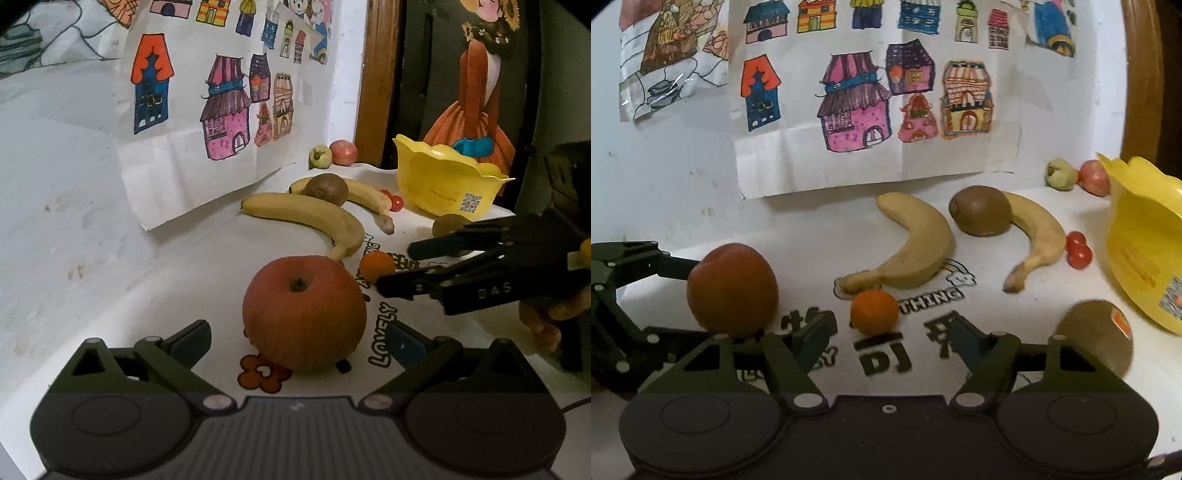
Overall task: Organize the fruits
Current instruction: 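Close right tool on small orange while left tool approaches large red apple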
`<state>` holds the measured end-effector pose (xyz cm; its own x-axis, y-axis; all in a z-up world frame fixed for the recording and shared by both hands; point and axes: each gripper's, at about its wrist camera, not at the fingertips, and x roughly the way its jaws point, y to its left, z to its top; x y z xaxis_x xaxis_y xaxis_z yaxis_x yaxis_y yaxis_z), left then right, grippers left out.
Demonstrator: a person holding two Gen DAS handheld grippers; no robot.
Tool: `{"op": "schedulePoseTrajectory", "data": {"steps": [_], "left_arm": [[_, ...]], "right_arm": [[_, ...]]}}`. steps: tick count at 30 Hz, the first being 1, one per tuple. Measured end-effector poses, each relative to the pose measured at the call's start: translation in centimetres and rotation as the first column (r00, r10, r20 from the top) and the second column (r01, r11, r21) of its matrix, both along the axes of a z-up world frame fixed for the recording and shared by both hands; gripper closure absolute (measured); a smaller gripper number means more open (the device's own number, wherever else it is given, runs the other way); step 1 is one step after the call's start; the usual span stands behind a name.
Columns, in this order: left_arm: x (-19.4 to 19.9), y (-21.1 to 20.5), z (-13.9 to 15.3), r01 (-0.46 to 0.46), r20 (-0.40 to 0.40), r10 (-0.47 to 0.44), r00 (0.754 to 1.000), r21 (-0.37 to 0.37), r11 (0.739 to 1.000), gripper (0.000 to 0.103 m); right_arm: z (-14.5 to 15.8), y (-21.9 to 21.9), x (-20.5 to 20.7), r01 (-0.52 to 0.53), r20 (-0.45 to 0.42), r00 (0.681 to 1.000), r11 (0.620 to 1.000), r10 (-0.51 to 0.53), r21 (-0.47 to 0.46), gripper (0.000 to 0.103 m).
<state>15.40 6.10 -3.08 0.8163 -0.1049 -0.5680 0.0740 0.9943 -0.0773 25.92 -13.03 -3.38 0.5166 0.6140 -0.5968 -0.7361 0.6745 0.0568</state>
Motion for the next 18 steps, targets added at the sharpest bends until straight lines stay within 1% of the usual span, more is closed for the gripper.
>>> {"op": "schedulePoseTrajectory", "data": {"steps": [2, 4, 5, 11, 15, 18], "left_arm": [[0.0, 0.0, 0.0, 0.001, -0.001, -0.001, 1.0, -0.004, 1.0, 0.005], [0.1, -0.1, 0.0, 0.008, -0.005, -0.008, 1.0, -0.007, 1.0, 0.01], [0.0, -0.1, 0.0, 0.011, -0.008, -0.011, 1.0, -0.004, 1.0, 0.011], [0.3, -0.4, -0.2, 0.022, -0.022, -0.022, 1.0, 0.006, 1.0, 0.02], [0.4, -0.5, -0.3, 0.01, -0.023, -0.01, 1.0, 0.023, 1.0, 0.03], [0.4, -0.6, -0.3, 0.009, -0.024, -0.009, 1.0, 0.024, 1.0, 0.03]], "right_arm": [[-0.1, 0.6, 0.3, -0.005, -0.013, 1.0, 1.0, 0.005, -0.019, 0.032], [-0.3, 0.9, 0.6, -0.008, -0.023, 1.0, 1.0, 0.007, -0.021, 0.038], [-0.4, 1.1, 0.6, -0.007, -0.024, 1.0, 1.0, 0.007, -0.026, 0.04], [-0.4, 1.8, 0.6, 0.005, -0.003, 1.0, 0.999, -0.006, -0.046, 0.047], [-0.4, 2.2, 0.3, 0.0, 0.018, 1.0, 0.998, 0.001, -0.064, 0.054], [-0.4, 2.6, 0.0, -0.003, 0.038, 0.999, 0.997, 0.005, -0.073, 0.059]]}}
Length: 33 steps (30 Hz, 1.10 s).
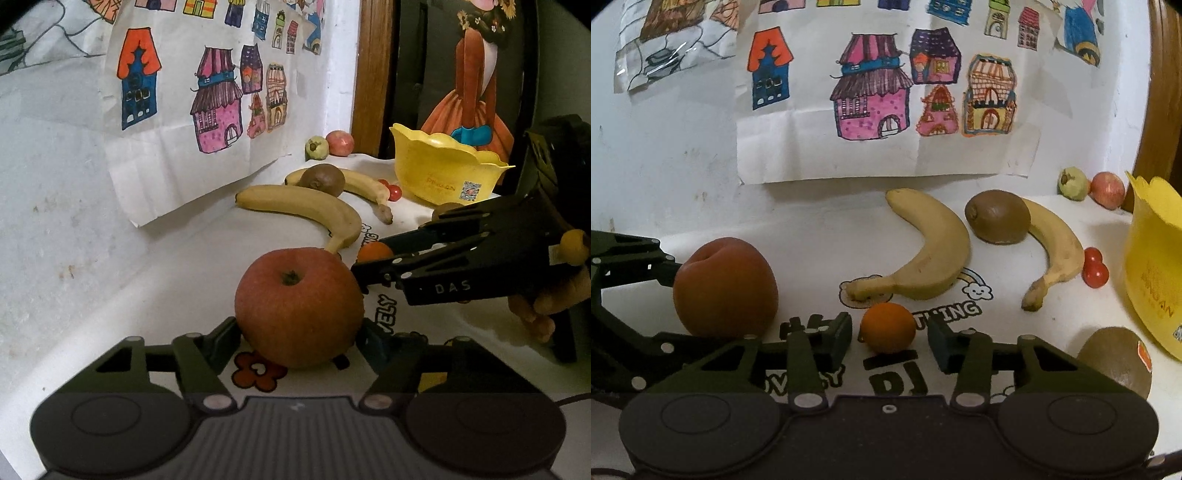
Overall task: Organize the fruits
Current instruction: 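Close right tool on small orange while left tool approaches large red apple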
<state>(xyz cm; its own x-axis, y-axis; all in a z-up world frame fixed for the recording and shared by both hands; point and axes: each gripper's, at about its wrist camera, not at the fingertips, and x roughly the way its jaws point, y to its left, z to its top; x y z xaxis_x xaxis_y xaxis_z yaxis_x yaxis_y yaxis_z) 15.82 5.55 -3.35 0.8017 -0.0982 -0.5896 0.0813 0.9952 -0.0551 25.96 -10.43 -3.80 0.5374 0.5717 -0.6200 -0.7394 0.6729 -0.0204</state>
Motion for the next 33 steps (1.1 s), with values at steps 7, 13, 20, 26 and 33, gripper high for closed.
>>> {"op": "schedulePoseTrajectory", "data": {"steps": [7, 13, 20, 26, 33], "left_arm": [[0.0, -0.1, 0.1, -0.009, -0.002, 0.009, 1.0, -0.003, 1.0, 0.03], [-0.3, -0.3, 0.1, -0.012, -0.005, 0.012, 1.0, -0.011, 1.0, 0.03], [-1.0, -0.8, 0.3, -0.006, -0.007, 0.006, 1.0, -0.032, 0.999, 0.03], [-1.7, -1.9, 0.4, 0.01, -0.009, -0.01, 1.0, -0.048, 0.999, 0.03], [-2.7, -3.5, 0.9, 0.029, 0.01, -0.028, 1.0, -0.064, 0.998, 0.031]], "right_arm": [[-0.1, 0.3, -0.4, 0.001, 0.008, 1.0, 1.0, -0.001, -0.003, 0.07], [0.1, -0.3, -1.2, -0.002, -0.005, 1.0, 1.0, 0.002, -0.002, 0.07], [0.4, -2.5, -2.8, 0.029, -0.029, 0.999, 0.999, -0.029, 0.022, 0.07], [1.1, -4.7, -4.4, 0.057, -0.025, 0.998, 0.998, -0.056, 0.04, 0.07], [1.7, -7.3, -6.3, 0.097, -0.017, 0.995, 0.994, -0.096, 0.055, 0.07]]}}
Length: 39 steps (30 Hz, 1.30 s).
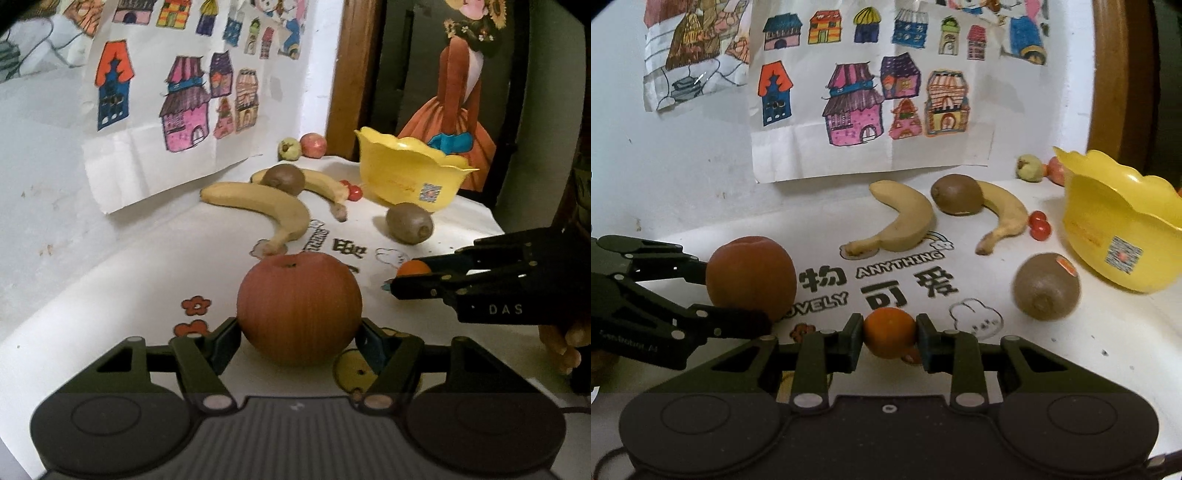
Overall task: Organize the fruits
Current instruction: 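Close right tool on small orange while left tool approaches large red apple, then close left tool around the large red apple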
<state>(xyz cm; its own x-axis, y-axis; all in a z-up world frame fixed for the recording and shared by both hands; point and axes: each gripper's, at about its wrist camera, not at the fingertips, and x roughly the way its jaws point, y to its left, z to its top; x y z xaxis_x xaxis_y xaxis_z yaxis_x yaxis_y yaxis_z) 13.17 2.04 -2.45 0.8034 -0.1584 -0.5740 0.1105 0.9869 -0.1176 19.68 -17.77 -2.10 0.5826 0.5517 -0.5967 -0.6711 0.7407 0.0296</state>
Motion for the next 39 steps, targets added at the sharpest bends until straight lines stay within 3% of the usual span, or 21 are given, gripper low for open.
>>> {"op": "schedulePoseTrajectory", "data": {"steps": [7, 18, 23, 27, 39], "left_arm": [[-0.7, -2.1, 0.3, 0.017, 0.049, -0.02, 0.999, 0.062, 0.998, 0.031], [1.3, -1.9, 0.7, 0.024, 0.069, -0.029, 0.997, 0.064, 0.998, 0.029], [4.4, -2.4, 0.5, 0.07, 0.021, -0.072, 0.997, 0.068, 0.995, 0.029], [7.2, -2.6, -0.3, 0.071, -0.035, -0.069, 0.997, 0.071, 0.995, 0.036], [11.1, -2.3, -0.8, 0.047, -0.028, -0.046, 0.999, 0.04, 0.998, 0.026]], "right_arm": [[0.0, -1.9, -1.4, 0.037, -0.001, 0.999, 0.999, -0.037, 0.013, 0.07], [-0.1, -3.1, -1.7, 0.063, -0.007, 0.998, 0.997, -0.062, 0.033, 0.07], [-0.1, -3.1, -1.1, 0.067, -0.01, 0.998, 0.997, -0.067, 0.043, 0.07], [-0.3, -3.6, -0.5, 0.081, -0.017, 0.997, 0.995, -0.08, 0.05, 0.07], [-0.5, -4.7, 1.0, 0.098, -0.045, 0.994, 0.993, -0.095, 0.066, 0.07]]}}
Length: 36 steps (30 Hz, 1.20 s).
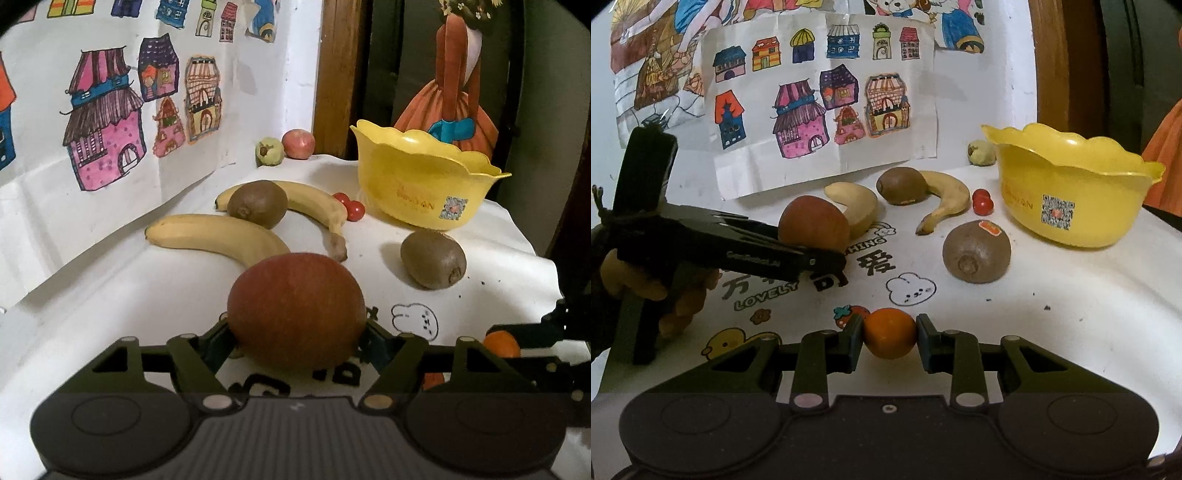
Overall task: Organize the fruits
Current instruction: 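Close left tool around the large red apple, then carry orange and apple into the yellow bowl and open both tools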
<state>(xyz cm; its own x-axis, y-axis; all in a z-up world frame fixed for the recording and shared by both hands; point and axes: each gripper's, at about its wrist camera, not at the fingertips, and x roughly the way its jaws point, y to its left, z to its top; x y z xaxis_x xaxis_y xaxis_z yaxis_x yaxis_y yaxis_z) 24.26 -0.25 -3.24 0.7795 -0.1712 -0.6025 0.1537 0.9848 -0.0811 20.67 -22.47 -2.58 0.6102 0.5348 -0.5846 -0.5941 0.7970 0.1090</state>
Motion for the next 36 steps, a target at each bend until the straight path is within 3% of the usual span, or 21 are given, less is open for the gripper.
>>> {"op": "schedulePoseTrajectory", "data": {"steps": [6, 14, 26, 36], "left_arm": [[0.1, 0.0, -0.1, -0.013, 0.002, 0.013, 1.0, -0.007, 1.0, 0.027], [-0.5, 0.8, 0.0, -0.039, -0.011, 0.039, 0.999, -0.068, 0.997, 0.027], [-2.5, -0.7, 0.7, -0.018, 0.0, 0.018, 1.0, -0.087, 0.996, 0.027], [-2.4, -2.7, 3.9, 0.047, 0.036, -0.042, 0.998, -0.154, 0.987, 0.027]], "right_arm": [[-0.1, 0.3, 0.3, -0.004, -0.009, 1.0, 1.0, 0.004, -0.005, 0.07], [-0.2, 0.3, 0.3, 0.002, -0.007, 1.0, 1.0, -0.002, -0.002, 0.07], [0.1, -0.3, -0.2, 0.02, 0.006, 1.0, 1.0, -0.02, 0.023, 0.07], [2.0, -3.2, 0.5, 0.08, 0.058, 0.995, 0.992, -0.086, 0.101, 0.07]]}}
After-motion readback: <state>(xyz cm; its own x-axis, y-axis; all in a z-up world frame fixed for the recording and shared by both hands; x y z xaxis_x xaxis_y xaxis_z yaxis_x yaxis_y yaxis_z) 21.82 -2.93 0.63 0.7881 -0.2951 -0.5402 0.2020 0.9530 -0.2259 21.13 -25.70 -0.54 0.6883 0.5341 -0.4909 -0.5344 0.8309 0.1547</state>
